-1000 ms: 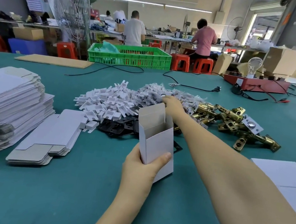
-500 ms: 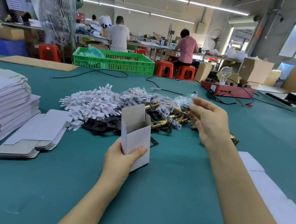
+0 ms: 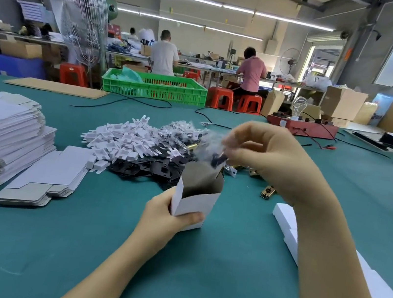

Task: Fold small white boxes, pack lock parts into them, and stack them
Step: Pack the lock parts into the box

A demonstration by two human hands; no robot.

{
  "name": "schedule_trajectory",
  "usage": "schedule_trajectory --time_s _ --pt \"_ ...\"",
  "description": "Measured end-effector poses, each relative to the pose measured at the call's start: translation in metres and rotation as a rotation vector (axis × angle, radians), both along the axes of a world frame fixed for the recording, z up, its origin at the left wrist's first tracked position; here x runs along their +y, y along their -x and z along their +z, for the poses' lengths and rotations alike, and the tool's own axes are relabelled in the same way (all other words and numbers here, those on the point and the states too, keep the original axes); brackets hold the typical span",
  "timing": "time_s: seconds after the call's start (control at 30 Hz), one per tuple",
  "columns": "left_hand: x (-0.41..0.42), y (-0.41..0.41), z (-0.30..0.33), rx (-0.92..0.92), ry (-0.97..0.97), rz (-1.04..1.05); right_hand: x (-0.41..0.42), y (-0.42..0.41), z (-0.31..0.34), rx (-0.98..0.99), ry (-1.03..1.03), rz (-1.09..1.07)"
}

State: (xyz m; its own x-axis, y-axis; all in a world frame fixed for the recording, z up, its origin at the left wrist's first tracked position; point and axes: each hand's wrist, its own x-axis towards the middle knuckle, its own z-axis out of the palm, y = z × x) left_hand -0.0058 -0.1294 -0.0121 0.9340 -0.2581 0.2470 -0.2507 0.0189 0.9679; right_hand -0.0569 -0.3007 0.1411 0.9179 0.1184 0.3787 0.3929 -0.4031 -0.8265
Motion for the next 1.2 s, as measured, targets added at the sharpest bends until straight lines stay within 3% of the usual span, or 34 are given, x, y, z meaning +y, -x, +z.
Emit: schedule_trajectory --time_s 0.1,0.2,0.53,0.77,1.0,1.2 --pt "-0.001 0.000 -0.001 -0.021 -0.004 -0.015 0.011 0.001 0.001 -0.013 0.389 0.008" --pt "-0.001 -0.002 -0.002 -0.020 -0.015 -0.001 0.020 -0.002 0.000 -0.047 0.551 -0.059" --pt "0.000 -0.001 0.000 0.012 0.010 0.003 0.037 -0.006 -0.009 -0.162 0.698 -0.196" --pt "0.001 -0.001 0.003 0.049 0.060 0.007 0.046 -0.014 -0.022 -0.242 0.787 -0.406" --pt "0.001 0.000 0.004 0.062 0.055 0.002 0.040 -0.018 -0.022 0.010 0.858 -0.100" --pt "0.001 -0.001 0.003 0.063 0.059 -0.017 0.037 -0.018 -0.019 -0.115 0.790 -0.120"
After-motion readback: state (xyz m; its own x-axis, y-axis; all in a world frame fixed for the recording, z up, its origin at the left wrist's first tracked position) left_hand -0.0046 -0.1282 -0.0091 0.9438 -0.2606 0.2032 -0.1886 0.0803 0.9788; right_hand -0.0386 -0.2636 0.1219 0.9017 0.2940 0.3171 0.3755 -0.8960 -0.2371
